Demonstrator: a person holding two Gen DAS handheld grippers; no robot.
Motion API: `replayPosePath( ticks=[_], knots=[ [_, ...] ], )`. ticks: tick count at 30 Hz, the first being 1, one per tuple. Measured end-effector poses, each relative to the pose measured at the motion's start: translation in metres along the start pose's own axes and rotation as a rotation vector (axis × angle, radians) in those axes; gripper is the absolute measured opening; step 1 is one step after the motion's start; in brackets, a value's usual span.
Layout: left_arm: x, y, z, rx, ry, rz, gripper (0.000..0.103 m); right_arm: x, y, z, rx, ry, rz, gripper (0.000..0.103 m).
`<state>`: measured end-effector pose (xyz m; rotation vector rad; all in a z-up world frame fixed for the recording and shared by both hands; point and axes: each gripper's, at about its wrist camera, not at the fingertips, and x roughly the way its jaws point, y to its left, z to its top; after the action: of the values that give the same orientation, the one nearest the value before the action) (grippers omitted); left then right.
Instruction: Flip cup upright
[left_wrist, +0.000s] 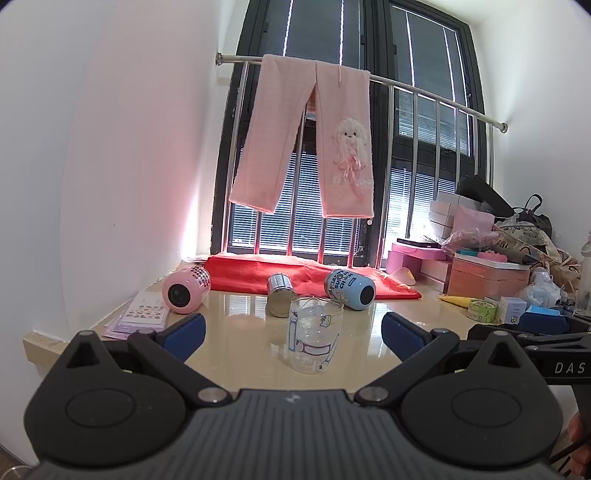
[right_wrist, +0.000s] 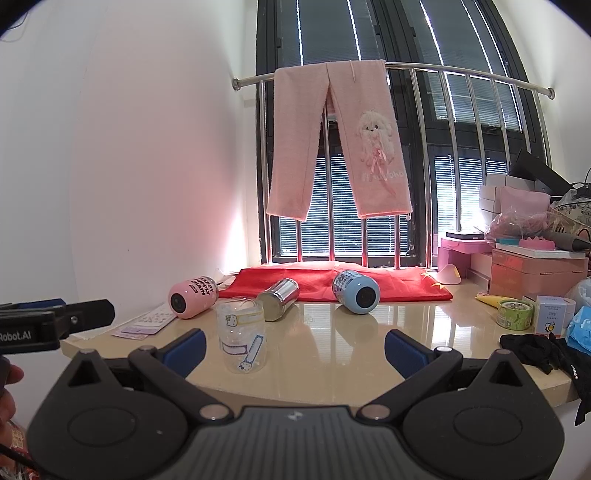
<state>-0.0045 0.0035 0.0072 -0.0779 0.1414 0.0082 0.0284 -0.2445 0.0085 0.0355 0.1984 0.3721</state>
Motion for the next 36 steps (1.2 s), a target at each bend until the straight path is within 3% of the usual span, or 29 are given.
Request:
replayPosePath(
  ticks=[36],
  knots=[
    [-0.0003, -0.0001, -0.0009, -0.001, -0.003, 0.0, 0.103, -0.0025, -0.0009, -0.0008, 0.0, -0.003, 0.001, 0.103]
  ],
)
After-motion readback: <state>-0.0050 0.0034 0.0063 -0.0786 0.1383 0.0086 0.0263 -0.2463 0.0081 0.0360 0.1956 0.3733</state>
